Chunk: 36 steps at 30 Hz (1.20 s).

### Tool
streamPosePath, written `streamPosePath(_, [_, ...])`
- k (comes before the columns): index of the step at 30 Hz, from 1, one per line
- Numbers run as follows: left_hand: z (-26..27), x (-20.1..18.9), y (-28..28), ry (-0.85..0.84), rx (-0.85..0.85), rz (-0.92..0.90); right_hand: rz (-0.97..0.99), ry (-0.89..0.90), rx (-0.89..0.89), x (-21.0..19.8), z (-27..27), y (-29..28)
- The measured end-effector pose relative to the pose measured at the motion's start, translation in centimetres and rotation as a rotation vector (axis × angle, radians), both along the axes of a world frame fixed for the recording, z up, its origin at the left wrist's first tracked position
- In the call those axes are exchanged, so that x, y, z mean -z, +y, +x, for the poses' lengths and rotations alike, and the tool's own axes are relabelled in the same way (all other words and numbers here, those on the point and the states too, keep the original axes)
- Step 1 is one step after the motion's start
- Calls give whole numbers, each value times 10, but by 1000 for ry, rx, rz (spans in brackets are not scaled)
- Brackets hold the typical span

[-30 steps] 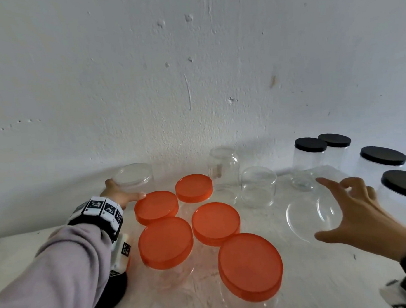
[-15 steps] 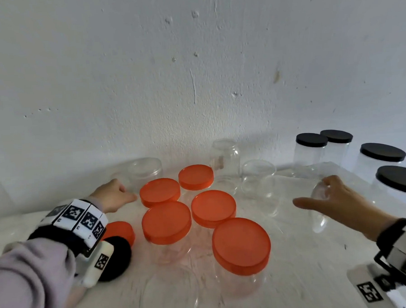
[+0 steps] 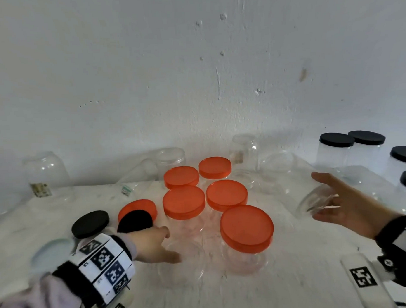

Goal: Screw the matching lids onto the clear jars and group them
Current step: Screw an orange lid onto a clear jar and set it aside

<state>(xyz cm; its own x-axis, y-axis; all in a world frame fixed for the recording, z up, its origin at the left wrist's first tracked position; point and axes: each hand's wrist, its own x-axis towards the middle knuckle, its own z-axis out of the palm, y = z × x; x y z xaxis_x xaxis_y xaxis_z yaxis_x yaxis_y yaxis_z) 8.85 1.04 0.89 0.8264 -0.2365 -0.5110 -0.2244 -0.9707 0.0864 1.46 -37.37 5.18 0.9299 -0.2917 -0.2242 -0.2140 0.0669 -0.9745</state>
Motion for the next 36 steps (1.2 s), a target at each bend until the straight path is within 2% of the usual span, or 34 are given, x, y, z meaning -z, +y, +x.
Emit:
streamPosePath(4, [-15, 12, -11, 47, -1, 69, 152, -39, -84, -6, -3, 6])
streamPosePath(13, [-43, 22, -32, -96, -83, 66, 183, -47, -372, -9, -11, 41])
streamPosePath(19, [-57, 3, -4, -100, -170, -72, 263, -81, -585, -7, -21, 80])
streamPosePath(23, [-67, -24, 31, -203, -257, -186, 257, -49, -726, 3, -27, 116])
streamPosePath(25, [-71, -37, 51, -223, -335, -349, 238, -41, -771, 10, -27, 135])
streamPosePath(28, [-80, -55, 81, -265, -499, -665, 100, -14, -872, 17, -26, 165])
streamPosePath(30, [-86, -64, 94, -300, -563, -766, -71, 3, -872, 23, -22, 184])
streamPosePath(33, [-90, -71, 103, -355, -558, -860, -338, 9, -849, 34, -14, 206])
streamPosePath(36, [-91, -75, 100, -366, -495, -963, -450, 26, -858, 45, -5, 222])
